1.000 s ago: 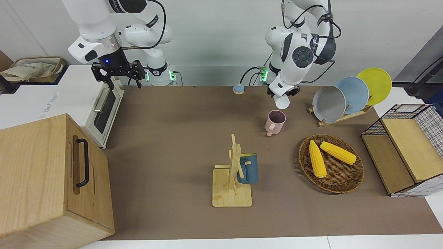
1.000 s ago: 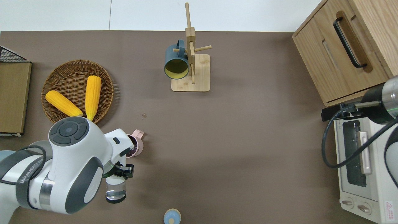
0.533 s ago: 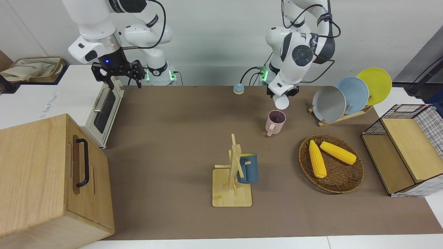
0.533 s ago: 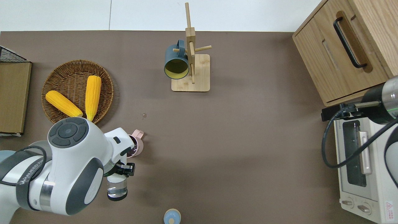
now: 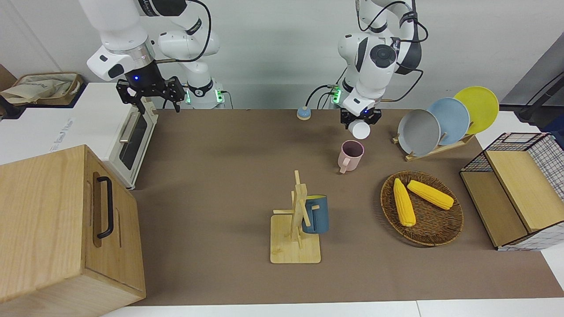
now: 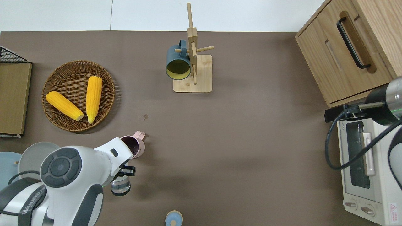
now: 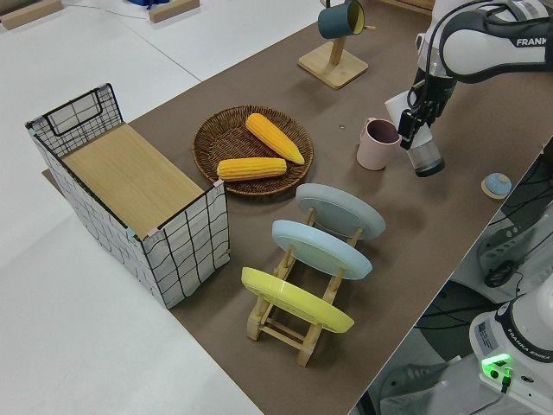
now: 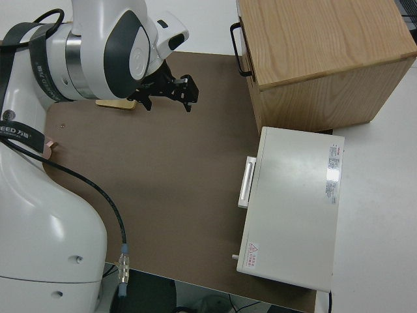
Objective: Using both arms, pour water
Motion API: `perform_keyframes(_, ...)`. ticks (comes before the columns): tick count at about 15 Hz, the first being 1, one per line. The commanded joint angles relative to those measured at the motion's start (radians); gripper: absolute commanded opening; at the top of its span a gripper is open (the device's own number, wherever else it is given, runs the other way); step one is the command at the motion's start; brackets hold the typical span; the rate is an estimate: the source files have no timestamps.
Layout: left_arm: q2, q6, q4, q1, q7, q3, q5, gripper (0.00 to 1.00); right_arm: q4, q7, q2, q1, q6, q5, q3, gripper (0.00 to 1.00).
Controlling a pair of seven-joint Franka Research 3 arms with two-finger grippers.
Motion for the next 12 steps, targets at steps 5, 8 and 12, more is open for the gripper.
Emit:
perform_keyframes(5, -0.179, 0.152, -0.166, -0.006, -0.021, 0.015, -0.034, 0.01, 0.0, -0.017, -0.007, -0.001, -0.001, 0.014, -0.002, 0.994)
perform_keyframes(8, -0.181, 0.188, -0.154, 0.054, -0.02, 0.016, -0.031, 0.01, 0.0, -0.017, -0.007, -0.001, -0.001, 0.014, -0.002, 0.994)
perform_keyframes(12, -0.161, 0.21, -0.062, 0.141, -0.006, 0.015, -0.022, 0.01, 0.0, -0.017, -0.007, -0.001, -0.001, 0.014, -0.002, 0.994)
